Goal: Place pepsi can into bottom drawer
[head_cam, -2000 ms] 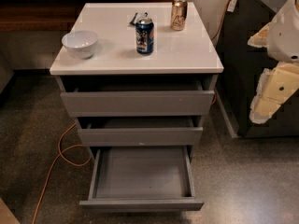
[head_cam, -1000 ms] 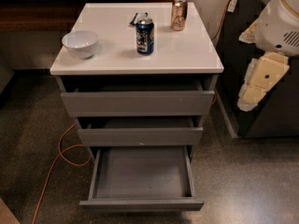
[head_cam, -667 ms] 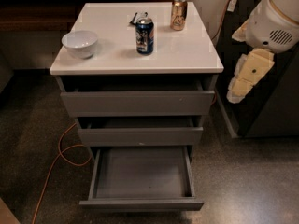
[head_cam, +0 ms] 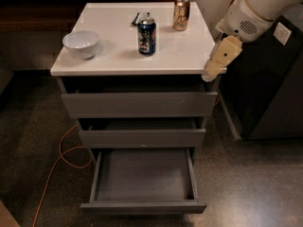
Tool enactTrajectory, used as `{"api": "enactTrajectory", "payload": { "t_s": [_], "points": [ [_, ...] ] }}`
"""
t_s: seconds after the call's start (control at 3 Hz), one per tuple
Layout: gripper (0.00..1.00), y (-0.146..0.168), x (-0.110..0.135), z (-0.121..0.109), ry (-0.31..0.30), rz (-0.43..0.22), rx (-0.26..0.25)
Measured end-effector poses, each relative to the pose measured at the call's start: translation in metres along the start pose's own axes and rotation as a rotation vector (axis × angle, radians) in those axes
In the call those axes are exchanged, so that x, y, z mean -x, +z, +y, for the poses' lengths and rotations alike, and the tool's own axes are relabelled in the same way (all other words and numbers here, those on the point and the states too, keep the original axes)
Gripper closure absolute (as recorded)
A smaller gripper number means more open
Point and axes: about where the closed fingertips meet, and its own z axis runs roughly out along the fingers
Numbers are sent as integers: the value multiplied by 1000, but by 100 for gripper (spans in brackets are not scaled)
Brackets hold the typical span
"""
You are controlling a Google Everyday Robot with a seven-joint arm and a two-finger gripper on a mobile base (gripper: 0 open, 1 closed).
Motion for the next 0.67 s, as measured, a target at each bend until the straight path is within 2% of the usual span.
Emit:
{"api": "enactTrajectory", "payload": {
  "t_s": [0.67],
  "points": [
    [0, 65, 76, -78, 224, -213, 6]
  ]
}}
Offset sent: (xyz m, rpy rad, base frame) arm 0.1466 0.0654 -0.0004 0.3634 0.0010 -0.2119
